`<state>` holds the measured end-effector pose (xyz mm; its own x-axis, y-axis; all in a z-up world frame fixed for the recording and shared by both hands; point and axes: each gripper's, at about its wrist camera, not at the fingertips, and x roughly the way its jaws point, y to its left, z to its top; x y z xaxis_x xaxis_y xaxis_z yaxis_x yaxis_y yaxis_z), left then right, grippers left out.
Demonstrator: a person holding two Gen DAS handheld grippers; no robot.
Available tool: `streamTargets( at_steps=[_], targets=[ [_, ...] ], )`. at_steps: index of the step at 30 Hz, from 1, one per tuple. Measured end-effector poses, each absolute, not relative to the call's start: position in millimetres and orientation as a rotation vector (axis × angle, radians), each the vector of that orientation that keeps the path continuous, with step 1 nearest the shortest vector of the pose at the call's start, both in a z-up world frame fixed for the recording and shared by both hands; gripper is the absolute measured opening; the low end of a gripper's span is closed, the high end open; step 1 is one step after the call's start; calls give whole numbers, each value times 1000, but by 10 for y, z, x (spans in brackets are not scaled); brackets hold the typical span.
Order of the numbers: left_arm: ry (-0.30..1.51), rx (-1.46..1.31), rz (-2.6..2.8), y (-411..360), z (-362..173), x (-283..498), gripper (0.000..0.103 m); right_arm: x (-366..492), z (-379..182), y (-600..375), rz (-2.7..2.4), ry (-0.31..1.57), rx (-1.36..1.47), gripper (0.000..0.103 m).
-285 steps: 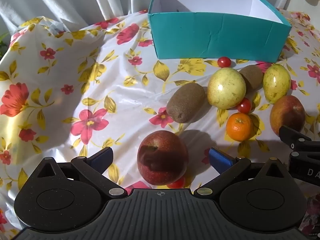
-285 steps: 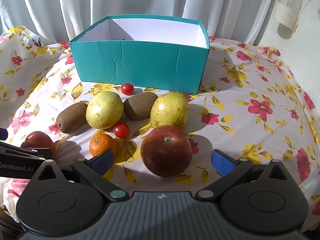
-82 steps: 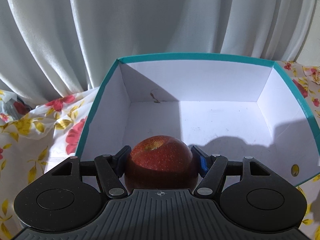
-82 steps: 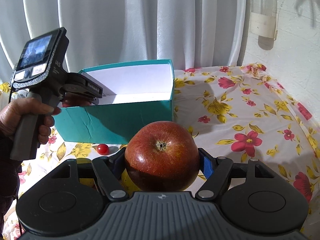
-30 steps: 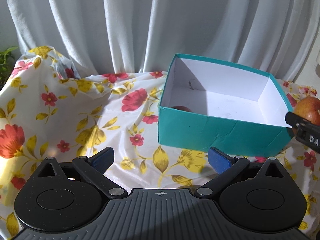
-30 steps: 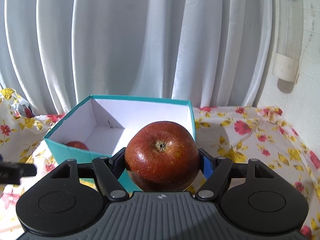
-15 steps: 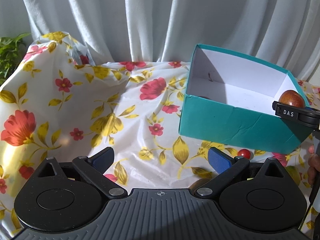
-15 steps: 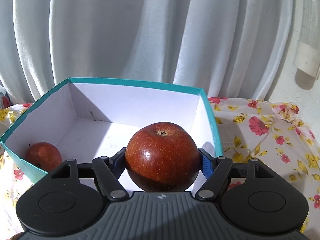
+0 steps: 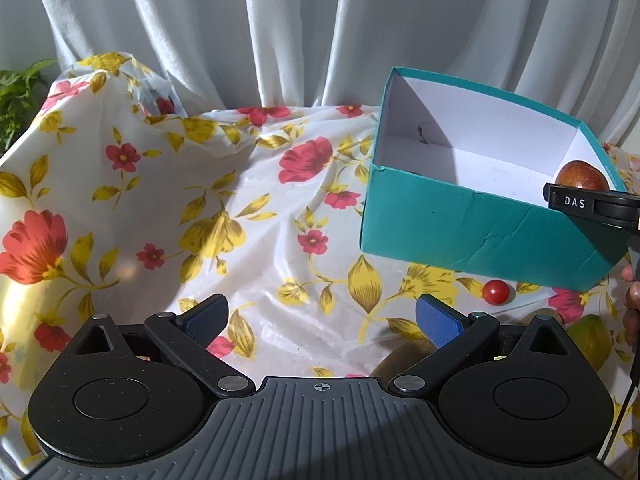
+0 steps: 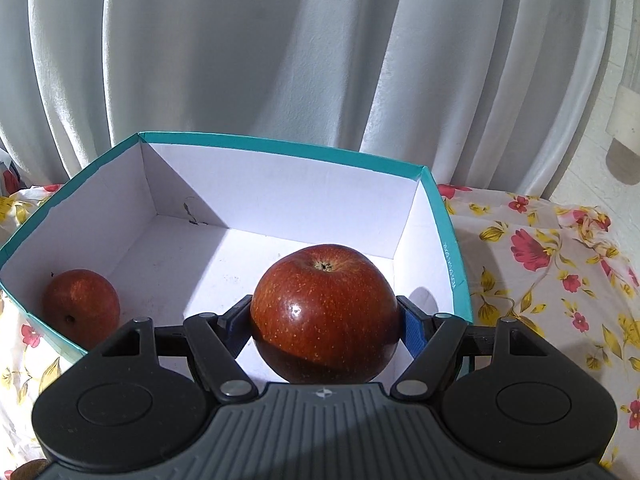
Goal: Organize fruits
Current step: 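Lower the red apple into the teal box and open the right gripper, then grasp a cherry tomato with the left gripper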
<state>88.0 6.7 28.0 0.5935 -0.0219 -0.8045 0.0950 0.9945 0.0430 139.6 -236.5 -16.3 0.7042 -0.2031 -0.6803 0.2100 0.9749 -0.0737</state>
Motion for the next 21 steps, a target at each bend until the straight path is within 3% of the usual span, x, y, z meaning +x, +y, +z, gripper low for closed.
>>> streamTargets(
  at_steps=[7, 13, 21],
  targets=[
    [926, 92, -81, 87, 258, 795, 102, 1257, 19, -2348, -223, 697, 5, 74],
    [897, 127, -116, 147, 211, 568, 102, 504, 533, -2150, -196, 452, -25, 103],
    [902, 196, -212, 160, -75, 73, 102, -333, 559, -2004, -117, 362, 18, 103]
  ],
)
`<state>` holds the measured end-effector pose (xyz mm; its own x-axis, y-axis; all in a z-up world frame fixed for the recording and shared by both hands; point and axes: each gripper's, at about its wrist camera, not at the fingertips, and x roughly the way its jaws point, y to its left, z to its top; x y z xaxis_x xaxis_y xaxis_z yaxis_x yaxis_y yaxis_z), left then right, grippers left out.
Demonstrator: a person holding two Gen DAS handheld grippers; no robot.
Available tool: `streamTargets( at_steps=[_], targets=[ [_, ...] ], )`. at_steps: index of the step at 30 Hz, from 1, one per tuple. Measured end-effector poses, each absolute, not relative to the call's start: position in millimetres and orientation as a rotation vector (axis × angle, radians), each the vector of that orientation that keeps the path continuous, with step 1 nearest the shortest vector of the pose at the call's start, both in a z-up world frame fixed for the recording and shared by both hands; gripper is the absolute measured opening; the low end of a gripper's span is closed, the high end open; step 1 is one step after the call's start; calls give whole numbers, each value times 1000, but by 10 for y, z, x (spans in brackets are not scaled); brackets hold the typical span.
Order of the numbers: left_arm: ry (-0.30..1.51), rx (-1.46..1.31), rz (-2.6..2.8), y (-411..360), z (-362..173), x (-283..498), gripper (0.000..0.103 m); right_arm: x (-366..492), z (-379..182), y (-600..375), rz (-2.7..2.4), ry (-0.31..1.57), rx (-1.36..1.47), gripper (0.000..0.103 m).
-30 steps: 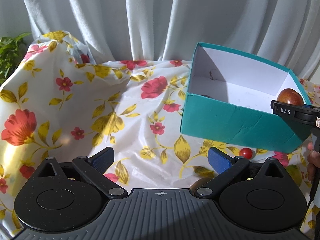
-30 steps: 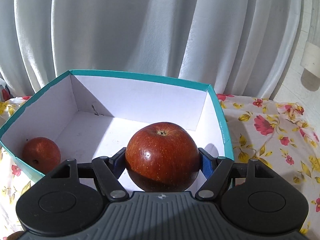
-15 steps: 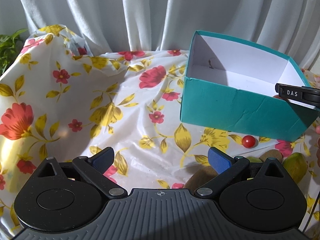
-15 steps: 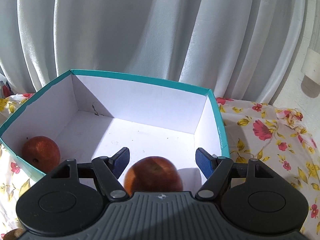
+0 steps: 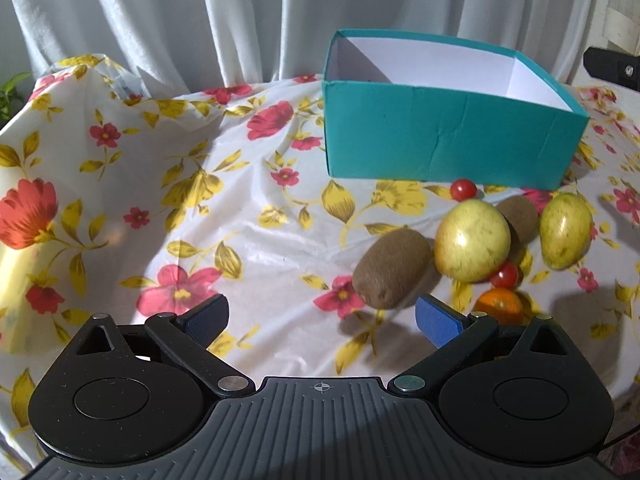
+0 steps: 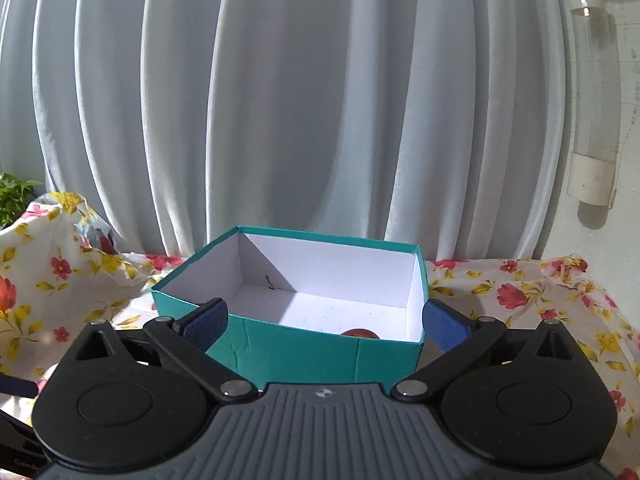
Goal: Organize fruits
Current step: 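Grasp a cherry tomato with the left gripper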
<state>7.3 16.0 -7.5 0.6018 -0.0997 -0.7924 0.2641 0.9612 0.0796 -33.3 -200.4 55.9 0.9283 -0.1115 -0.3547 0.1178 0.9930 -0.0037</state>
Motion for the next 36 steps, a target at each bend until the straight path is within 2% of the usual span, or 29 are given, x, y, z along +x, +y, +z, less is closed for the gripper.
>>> streamTargets(
  at_steps=[2, 10, 16, 23, 27, 31, 36],
  targets=[
    [912, 202, -223, 171, -143, -18, 102, -477, 516, -1916, -117, 321, -33, 103],
    [937, 202, -227, 227, -318, -267, 100, -659, 293, -1743, -26, 458, 20, 103],
    [989, 203, -255, 206, -453, -349, 77, -723, 154, -1546, -1, 520, -34, 103],
    [992, 189, -253, 234, -441, -398, 62, -764, 146, -1501, -2, 535, -66, 103],
    [970, 204, -274, 210, -394, -421, 59, -759, 145, -1495, -5, 540, -62, 103],
    [1024, 210, -307, 175, -472, -381, 40, -755, 140, -1473, -3, 546, -62, 103],
    [1043, 188, -315, 208, -506, -345, 30, -750, 122, -1454, -1, 558, -61, 102]
  ],
)
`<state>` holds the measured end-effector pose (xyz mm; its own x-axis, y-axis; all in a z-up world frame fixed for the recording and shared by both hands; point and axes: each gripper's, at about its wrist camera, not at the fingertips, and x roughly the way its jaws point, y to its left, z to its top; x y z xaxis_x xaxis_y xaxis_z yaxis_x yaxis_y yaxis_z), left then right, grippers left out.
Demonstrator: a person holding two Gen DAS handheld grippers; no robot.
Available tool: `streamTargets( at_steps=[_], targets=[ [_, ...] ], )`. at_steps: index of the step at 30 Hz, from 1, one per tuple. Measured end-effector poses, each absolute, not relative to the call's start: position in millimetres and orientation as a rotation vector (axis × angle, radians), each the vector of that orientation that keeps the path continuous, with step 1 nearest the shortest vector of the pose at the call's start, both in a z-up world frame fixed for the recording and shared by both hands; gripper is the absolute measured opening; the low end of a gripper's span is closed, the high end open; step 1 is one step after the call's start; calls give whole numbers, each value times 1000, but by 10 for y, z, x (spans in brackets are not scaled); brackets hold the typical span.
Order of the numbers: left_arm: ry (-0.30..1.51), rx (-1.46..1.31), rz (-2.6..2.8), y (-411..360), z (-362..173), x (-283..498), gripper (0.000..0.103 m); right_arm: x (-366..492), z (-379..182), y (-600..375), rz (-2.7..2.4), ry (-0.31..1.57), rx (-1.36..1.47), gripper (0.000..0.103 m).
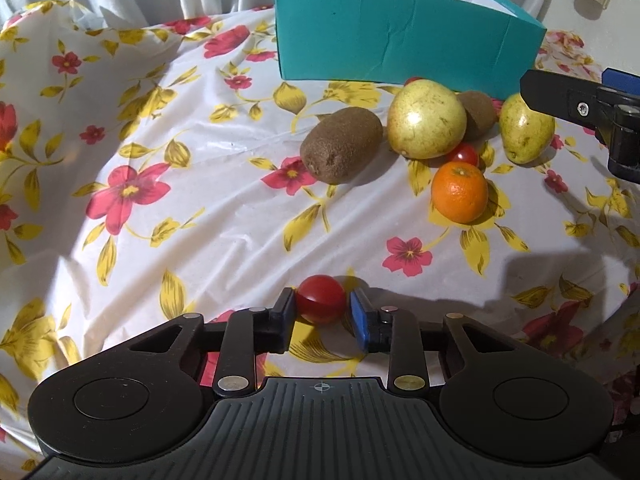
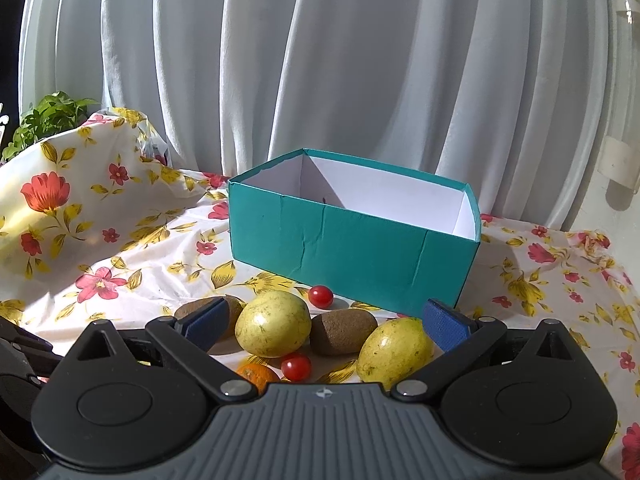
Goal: Organize fruits
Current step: 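Grasp a cherry tomato with the left gripper, then grasp the mandarin orange with the right gripper while the left gripper holds the tomato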
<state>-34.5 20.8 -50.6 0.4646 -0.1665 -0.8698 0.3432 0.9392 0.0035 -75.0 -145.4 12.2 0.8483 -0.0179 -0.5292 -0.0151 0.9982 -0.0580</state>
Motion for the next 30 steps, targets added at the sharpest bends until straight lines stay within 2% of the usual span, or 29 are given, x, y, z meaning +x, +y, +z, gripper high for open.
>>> streamTargets(
  at_steps=[3, 14, 16, 19, 21, 26, 30],
  targets=[
    [1044, 165, -308, 246, -470, -308, 29, -741, 100, -1444, -2, 572, -59, 96],
    [950, 109, -222, 380, -37, -146, 30, -664, -101, -1338, -23, 649, -83, 89],
    [948, 104, -212, 401, -16, -116, 30, -644, -177, -1291, -7, 677, -84, 79],
    [951, 101, -209, 415, -3, -82, 30, -595, -306, -1203, 35, 734, -84, 72],
    [946, 103, -210, 416, 13, -70, 30, -569, -373, -1162, 47, 760, -91, 67],
    [941, 105, -207, 423, 27, -33, 30, -496, -489, -1153, 58, 808, -71, 62],
    [949, 106, -200, 447, 18, 3, 30, -448, -551, -1122, 86, 832, -65, 49]
  ],
)
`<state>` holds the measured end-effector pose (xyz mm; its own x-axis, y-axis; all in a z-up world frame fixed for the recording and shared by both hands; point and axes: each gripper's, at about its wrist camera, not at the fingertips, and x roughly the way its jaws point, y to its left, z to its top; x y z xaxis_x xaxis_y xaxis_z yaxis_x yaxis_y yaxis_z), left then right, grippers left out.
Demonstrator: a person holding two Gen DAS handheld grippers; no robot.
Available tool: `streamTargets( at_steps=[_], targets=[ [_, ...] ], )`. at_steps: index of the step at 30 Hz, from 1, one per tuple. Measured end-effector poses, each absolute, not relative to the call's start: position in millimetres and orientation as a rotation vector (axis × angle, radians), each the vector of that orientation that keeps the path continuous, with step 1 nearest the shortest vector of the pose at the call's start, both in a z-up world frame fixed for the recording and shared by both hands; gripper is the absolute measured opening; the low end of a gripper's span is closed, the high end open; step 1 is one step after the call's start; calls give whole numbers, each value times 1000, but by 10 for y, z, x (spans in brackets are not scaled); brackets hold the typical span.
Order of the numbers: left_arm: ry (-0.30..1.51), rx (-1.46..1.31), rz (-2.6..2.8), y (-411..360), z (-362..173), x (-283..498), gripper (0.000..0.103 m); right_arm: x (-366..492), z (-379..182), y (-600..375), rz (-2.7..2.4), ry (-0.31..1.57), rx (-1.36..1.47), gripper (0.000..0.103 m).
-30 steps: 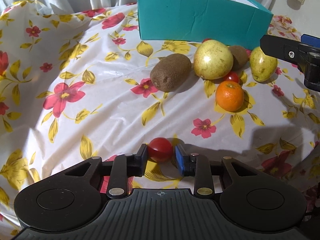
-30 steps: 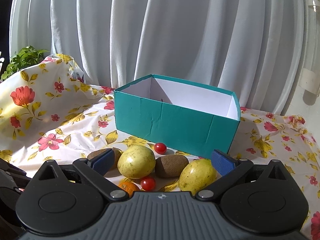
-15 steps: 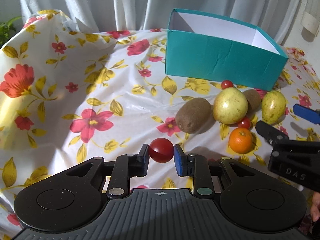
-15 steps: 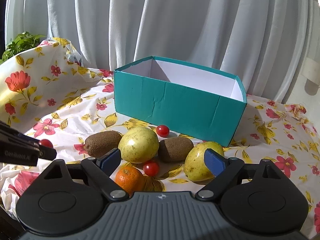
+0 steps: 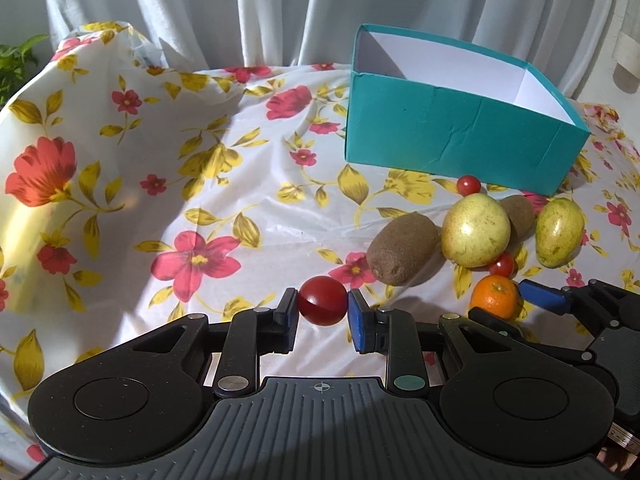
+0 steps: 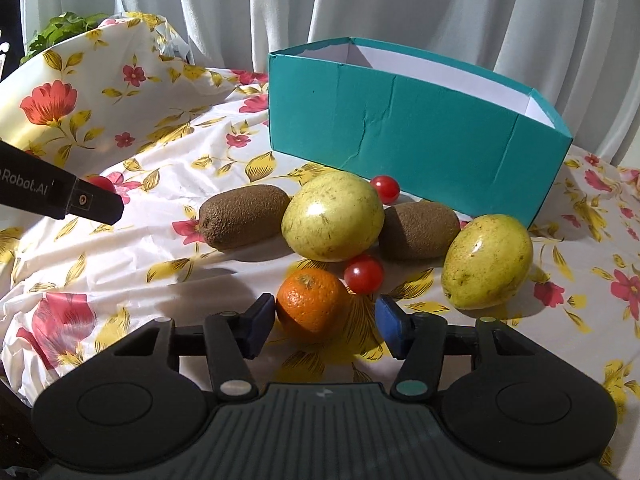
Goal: Organize fruits
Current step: 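Grasp the mandarin orange with the right gripper while the left gripper holds the tomato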
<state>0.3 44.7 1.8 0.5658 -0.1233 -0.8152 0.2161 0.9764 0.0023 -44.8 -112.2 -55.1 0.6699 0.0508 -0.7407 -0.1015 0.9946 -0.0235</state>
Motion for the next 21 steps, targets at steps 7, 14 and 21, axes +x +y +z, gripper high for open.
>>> streamTargets(
  at_steps=[7, 14, 21],
  targets=[
    [955, 112, -202, 438, 20, 50, 30, -423, -559, -1153, 92, 836, -49, 39],
    [914, 135, -242, 280, 164, 92, 30, -425, -336, -1343, 19, 777, -35, 39],
    [888, 132, -251, 22, 437, 342, 30, -420, -48, -1561, -57, 707, -28, 39]
  ],
)
